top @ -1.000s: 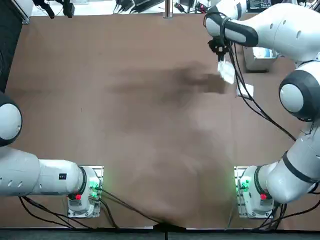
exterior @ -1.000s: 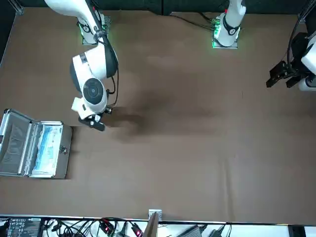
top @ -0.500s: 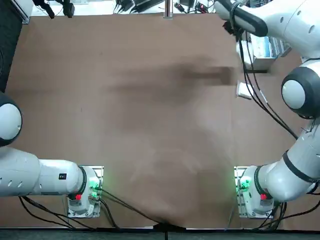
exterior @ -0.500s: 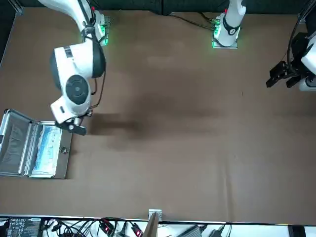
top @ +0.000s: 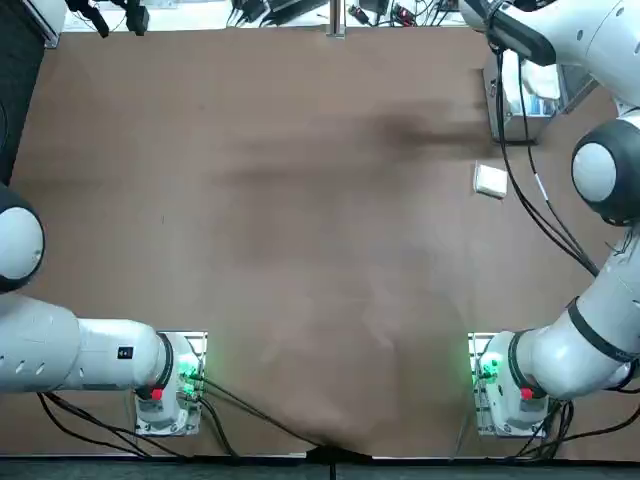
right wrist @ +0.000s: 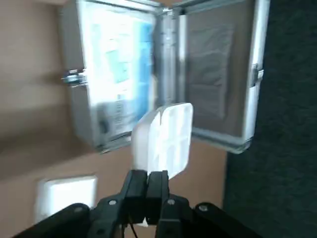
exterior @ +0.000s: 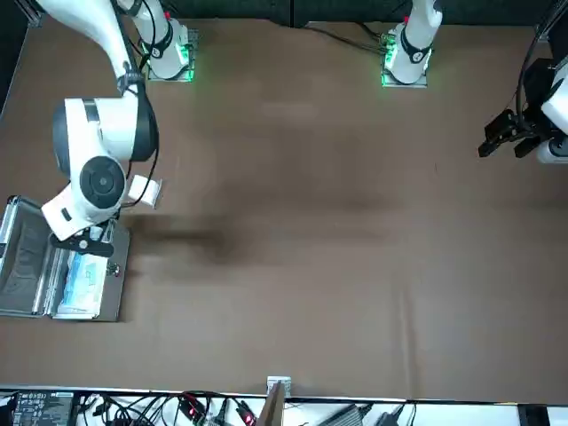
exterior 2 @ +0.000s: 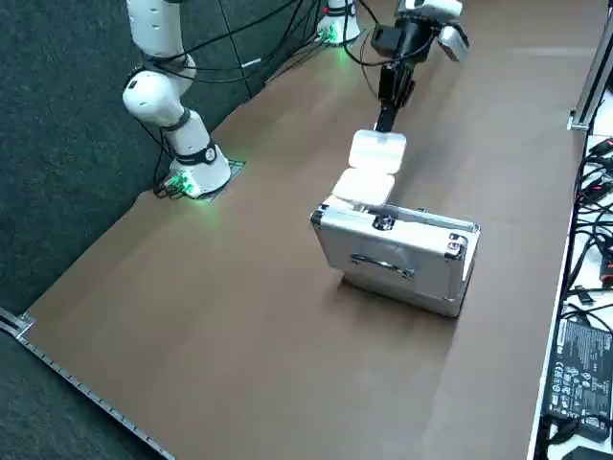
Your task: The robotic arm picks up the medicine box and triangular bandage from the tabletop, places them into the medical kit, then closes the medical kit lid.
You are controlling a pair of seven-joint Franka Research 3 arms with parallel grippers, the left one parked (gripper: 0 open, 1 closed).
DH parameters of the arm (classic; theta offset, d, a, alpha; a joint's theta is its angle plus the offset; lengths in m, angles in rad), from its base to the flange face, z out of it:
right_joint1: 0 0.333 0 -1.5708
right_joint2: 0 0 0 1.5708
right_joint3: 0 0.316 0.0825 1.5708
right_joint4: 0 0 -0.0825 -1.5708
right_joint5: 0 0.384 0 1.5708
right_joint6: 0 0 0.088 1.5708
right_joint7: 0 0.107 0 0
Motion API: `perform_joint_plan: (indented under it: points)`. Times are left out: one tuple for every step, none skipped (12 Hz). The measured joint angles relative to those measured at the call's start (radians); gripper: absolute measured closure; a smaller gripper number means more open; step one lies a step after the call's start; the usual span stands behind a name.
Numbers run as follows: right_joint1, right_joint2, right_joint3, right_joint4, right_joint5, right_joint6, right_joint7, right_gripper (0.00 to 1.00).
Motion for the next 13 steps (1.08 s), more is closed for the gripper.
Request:
perform_joint_plan:
  points:
    - [-0.005,0.015,0.000,-0.001,-0.043,0.000,0.000,0.98]
    - [-0.006,0.033,0.000,-0.001,-0.082,0.000,0.000,0.98]
    - [-0.006,0.051,0.000,-0.001,-0.111,0.002,0.000,0.98]
    - [-0.006,0.068,0.001,-0.001,-0.139,0.004,0.001,0.98]
    - [-0.007,0.084,0.000,-0.001,-0.166,0.008,0.001,0.98]
    - [-0.007,0.100,0.000,0.000,-0.188,0.011,0.001,0.98]
    - [-0.008,0.115,0.000,0.000,-0.206,0.016,0.001,0.98]
    - [-0.009,0.128,0.001,0.000,-0.222,0.024,0.002,0.98]
    - [-0.012,0.140,0.001,0.000,-0.233,0.035,0.003,0.98]
    - [-0.017,0.149,0.000,0.000,-0.238,0.043,0.003,0.98]
    - [-0.023,0.156,0.000,0.000,-0.239,0.050,0.003,0.98]
    - [-0.029,0.163,0.001,0.000,-0.239,0.056,0.003,0.98]
    - [-0.037,0.169,0.000,0.000,-0.239,0.062,0.003,0.98]
